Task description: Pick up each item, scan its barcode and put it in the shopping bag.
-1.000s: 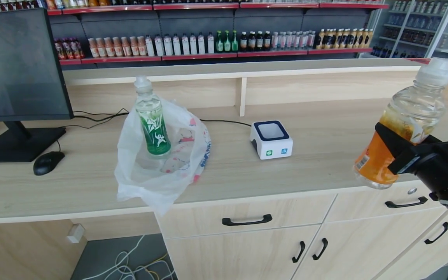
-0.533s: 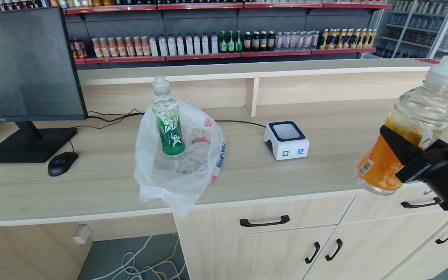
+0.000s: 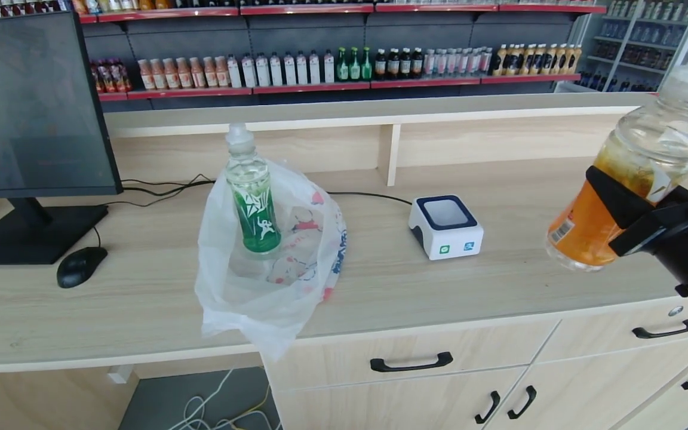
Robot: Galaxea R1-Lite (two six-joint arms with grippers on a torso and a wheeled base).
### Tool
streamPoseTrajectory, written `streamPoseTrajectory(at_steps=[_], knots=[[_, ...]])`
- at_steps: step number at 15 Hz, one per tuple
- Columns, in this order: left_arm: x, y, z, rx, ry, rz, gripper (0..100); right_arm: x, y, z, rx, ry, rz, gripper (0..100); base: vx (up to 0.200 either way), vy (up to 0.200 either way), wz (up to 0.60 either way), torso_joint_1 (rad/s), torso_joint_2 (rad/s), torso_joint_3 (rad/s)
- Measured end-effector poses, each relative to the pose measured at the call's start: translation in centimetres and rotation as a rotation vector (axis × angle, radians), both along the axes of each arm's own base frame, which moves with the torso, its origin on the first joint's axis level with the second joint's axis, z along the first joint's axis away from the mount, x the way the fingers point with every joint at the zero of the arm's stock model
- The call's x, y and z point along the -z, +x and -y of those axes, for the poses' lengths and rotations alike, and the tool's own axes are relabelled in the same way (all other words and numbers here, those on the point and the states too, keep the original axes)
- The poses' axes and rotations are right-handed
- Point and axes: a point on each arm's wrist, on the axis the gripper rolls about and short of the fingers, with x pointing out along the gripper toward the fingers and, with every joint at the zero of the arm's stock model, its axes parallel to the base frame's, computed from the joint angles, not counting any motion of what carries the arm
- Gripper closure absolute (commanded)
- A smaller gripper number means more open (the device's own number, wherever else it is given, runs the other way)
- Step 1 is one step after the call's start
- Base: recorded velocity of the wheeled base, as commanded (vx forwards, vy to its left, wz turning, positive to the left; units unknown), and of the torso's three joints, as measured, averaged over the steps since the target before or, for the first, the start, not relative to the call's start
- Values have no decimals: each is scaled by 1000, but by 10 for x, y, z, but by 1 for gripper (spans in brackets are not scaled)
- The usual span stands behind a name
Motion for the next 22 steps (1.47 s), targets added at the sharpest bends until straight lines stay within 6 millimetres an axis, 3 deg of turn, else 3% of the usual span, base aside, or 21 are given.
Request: streamPoseTrajectory(at_steps=[2,6,10,14,19,22], knots=[[0,0,0,0,0,0,0,-1,13,-1,-20,-52,12,100,0,0,0,0,0,0],[0,0,0,0,0,1,0,-16,61,-10,-76,-133,113,100,0,0,0,0,0,0],[0,0,0,0,1,1,0,-16,101,-21,-227,-342,234,100,0,0,0,0,0,0],[0,0,0,0,2,2,0,-11,125,-27,-319,-517,348,100,0,0,0,0,0,0],[0,0,0,0,5,4,0,1,141,-30,-278,-635,406,100,0,0,0,0,0,0],[-1,0,0,1,19,7,0,-6,149,-34,-249,-657,464,100,0,0,0,0,0,0]])
